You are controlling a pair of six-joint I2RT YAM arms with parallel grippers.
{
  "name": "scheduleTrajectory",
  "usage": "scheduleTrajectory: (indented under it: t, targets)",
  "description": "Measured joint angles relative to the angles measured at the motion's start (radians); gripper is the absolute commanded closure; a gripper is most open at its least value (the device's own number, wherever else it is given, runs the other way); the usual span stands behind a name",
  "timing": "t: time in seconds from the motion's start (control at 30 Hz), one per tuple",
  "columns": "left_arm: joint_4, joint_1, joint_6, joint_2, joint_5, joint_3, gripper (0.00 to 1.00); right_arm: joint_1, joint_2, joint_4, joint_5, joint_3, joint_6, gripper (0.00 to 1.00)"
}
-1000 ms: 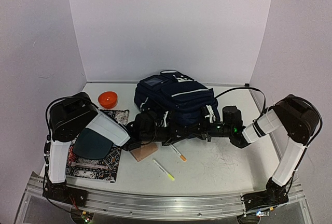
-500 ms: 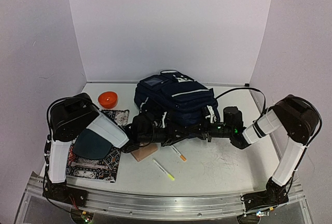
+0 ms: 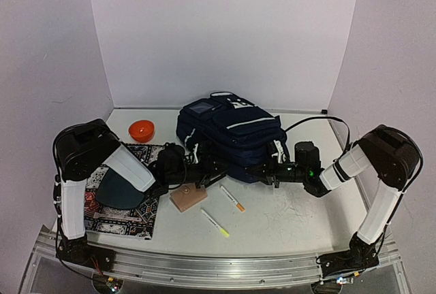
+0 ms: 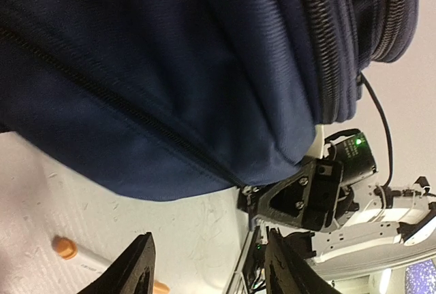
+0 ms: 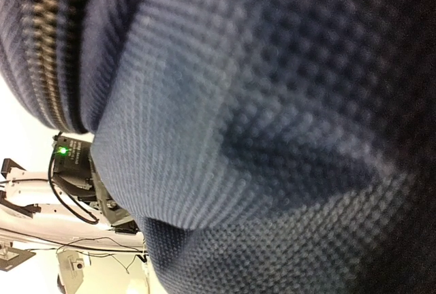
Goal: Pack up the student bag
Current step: Zip the student bag into the largest pocket of the bag.
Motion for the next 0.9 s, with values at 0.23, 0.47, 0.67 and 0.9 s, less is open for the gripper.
scheduleTrajectory:
  t: [0.23,0.47,0.67,0.9]
  targets:
    - [0.016,-0.003,-0.098,0.057,-0.010,0.120,0.35,0.000,-0.005,-0.014,0.010,0.000,-0.016,1.00]
    - [0.033,-0.003,-0.179,0.159,-0.008,0.186,0.36,0.000,-0.012,-0.035,0.024,0.000,-0.016,1.00]
    - [0.040,-0.003,-0.202,0.181,-0.006,0.217,0.64,0.000,-0.054,-0.102,0.056,0.001,-0.018,1.00]
    - [0.070,-0.004,-0.220,0.204,0.001,0.256,1.00,0.002,-0.111,-0.190,0.111,0.003,-0.039,1.00]
